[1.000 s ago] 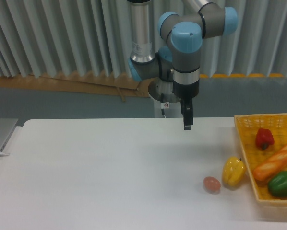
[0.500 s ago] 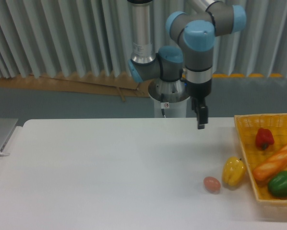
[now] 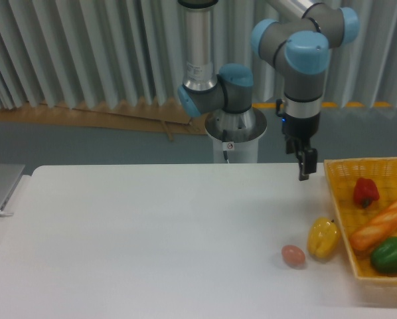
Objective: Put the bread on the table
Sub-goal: 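Move the gripper over the basket above the bread loaf, then lower the open gripper into the basket onto the bread loaf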
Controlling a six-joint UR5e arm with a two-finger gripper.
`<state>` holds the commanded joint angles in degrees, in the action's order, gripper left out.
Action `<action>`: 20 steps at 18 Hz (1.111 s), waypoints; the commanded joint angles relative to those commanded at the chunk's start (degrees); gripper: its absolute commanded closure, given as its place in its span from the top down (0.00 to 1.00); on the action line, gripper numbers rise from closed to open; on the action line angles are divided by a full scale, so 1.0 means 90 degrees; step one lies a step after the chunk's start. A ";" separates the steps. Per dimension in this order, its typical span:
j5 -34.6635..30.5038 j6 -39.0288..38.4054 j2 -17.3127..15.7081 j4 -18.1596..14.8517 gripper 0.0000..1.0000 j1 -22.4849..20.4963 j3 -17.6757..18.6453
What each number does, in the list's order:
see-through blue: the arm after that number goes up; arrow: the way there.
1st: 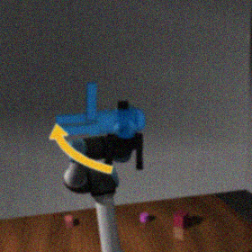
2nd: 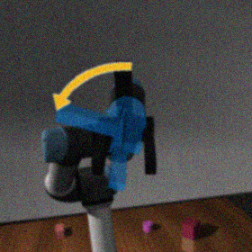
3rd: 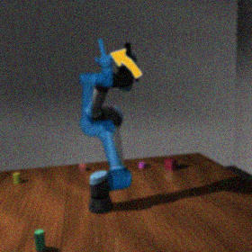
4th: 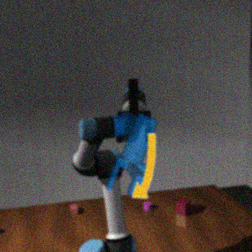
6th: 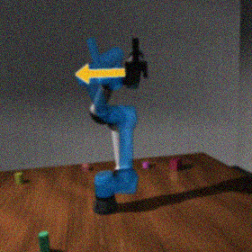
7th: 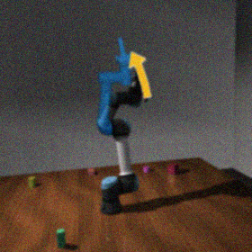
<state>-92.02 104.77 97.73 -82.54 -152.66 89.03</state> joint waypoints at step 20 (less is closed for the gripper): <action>-0.0068 -0.0293 0.0908 0.0928 1.00 -0.1065 -0.0059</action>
<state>-92.64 102.13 105.90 -74.19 -162.25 88.51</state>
